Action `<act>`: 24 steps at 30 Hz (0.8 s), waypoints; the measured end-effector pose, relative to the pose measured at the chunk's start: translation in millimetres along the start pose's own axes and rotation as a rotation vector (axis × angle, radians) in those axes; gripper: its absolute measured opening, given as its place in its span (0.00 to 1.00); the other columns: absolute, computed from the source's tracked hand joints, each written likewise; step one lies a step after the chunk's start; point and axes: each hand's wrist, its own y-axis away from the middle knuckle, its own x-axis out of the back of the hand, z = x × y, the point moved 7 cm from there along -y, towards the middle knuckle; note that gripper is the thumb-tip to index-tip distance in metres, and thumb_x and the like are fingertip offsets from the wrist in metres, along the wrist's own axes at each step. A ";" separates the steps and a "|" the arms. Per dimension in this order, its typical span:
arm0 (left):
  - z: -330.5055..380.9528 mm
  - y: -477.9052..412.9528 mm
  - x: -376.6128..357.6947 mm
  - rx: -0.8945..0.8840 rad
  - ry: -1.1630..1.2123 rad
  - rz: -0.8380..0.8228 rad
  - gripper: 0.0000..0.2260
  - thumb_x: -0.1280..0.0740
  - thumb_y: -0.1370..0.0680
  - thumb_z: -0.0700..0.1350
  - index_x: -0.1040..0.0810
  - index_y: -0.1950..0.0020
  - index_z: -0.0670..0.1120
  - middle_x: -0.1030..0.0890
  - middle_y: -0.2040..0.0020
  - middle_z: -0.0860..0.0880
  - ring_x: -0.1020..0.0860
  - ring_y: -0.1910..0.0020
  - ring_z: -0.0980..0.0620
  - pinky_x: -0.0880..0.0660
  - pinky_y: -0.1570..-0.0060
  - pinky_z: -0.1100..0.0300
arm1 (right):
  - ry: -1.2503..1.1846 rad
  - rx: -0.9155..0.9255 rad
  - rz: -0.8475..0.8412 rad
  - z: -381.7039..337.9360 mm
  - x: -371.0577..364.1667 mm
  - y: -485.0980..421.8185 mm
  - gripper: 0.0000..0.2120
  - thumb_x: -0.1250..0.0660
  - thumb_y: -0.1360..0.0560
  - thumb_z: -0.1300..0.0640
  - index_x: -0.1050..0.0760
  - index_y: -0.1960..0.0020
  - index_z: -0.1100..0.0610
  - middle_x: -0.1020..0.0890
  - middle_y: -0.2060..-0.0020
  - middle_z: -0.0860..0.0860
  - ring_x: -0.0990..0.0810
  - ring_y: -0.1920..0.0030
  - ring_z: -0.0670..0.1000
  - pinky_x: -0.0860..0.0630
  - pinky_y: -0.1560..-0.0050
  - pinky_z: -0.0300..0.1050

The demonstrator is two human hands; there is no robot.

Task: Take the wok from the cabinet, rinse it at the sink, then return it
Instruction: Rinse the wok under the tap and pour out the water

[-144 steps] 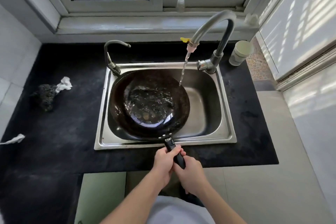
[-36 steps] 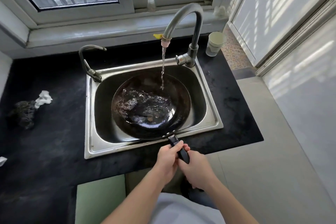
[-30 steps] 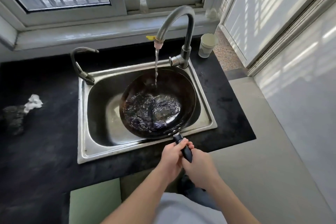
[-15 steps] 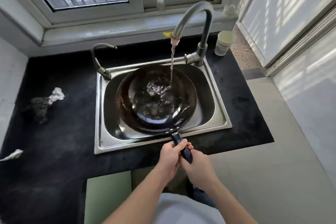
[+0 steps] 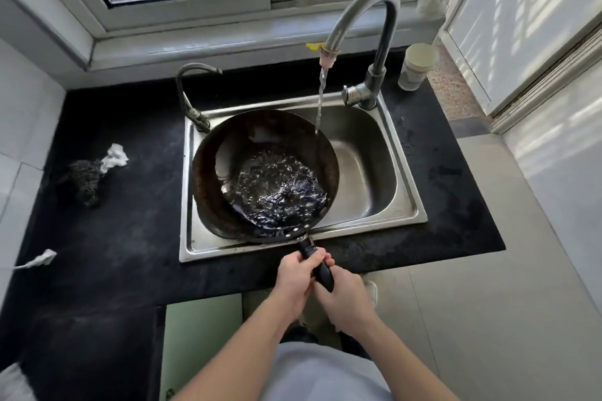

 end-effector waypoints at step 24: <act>5.0 0.8 23.8 0.032 0.234 -0.022 0.03 0.32 0.23 0.34 0.22 0.50 0.38 0.20 0.61 0.43 0.20 0.61 0.49 0.21 0.52 0.55 | -0.508 -0.129 -0.240 -12.0 -31.5 -4.2 0.06 0.31 0.26 0.56 0.23 0.57 0.58 0.27 0.75 0.52 0.30 0.79 0.50 0.33 0.81 0.40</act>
